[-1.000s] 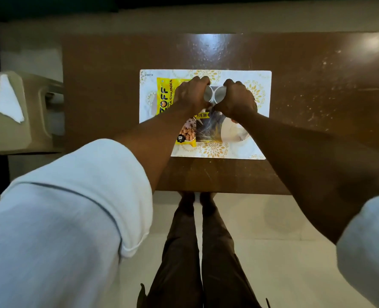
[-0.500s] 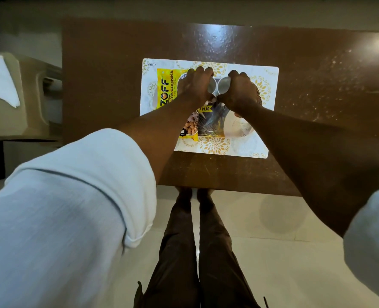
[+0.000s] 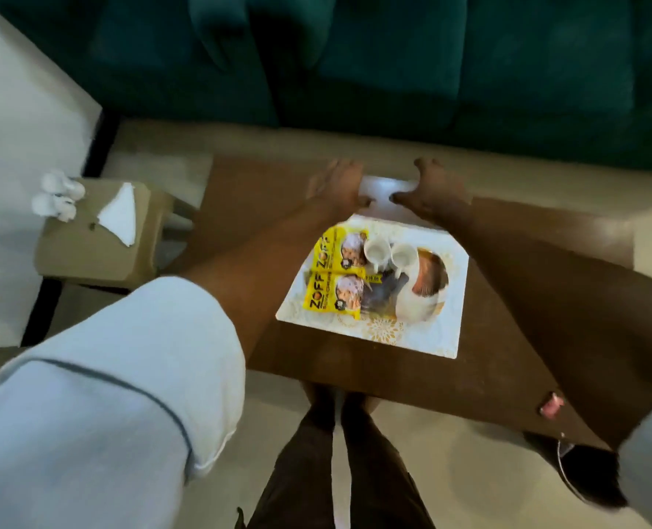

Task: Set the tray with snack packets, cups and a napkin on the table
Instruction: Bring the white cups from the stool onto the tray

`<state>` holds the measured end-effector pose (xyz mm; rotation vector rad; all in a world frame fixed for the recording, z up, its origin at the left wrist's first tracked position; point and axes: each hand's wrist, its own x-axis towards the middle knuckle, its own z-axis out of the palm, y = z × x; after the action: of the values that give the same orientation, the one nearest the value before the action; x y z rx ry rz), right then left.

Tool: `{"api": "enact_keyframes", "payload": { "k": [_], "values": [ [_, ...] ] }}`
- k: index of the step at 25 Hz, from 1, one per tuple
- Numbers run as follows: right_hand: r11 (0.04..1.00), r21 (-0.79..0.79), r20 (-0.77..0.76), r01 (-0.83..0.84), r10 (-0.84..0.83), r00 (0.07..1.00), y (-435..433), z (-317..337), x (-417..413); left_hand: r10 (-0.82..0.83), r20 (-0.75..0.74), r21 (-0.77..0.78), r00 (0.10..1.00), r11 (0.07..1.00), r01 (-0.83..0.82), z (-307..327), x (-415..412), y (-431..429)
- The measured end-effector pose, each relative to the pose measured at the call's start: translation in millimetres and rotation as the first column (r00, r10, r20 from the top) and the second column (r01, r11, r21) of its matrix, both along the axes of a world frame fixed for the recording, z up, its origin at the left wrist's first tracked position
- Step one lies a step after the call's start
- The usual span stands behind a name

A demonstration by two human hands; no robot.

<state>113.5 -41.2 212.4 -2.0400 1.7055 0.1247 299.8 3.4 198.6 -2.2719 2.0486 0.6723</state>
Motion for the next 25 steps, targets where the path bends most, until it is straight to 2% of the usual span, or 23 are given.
{"api": "enact_keyframes", "payload": {
  "k": [6,10,13,18,21,25],
  "values": [
    [0.966,-0.232,0.067,-0.117,0.136,0.988,-52.4,234.6,78.4,0.230,0.093,-0.267,0.969,0.943,-0.199,215.1,117.5,26.5],
    [0.869,-0.450,0.169,-0.205,0.308,0.936,-67.9,401.7,181.3,0.432,0.086,-0.528,0.898,0.784,-0.327,388.8,219.1,58.8],
    [0.802,-0.537,0.213,-0.260,0.428,0.879,-48.6,470.2,261.9,0.535,0.081,-0.624,0.841,0.685,-0.376,479.9,286.6,100.2],
    [0.741,-0.539,0.237,-0.402,0.590,0.772,8.8,481.7,388.7,0.692,0.097,-0.653,0.716,0.587,-0.478,520.8,402.7,182.5],
    [0.718,-0.529,0.244,-0.453,0.640,0.729,31.2,462.3,470.4,0.752,0.062,-0.633,0.657,0.538,-0.557,501.0,485.8,216.0],
    [0.693,-0.488,0.209,-0.531,0.683,0.700,46.7,416.4,584.4,0.776,-0.027,-0.555,0.630,0.512,-0.655,434.8,591.2,231.2]
  ]
}}
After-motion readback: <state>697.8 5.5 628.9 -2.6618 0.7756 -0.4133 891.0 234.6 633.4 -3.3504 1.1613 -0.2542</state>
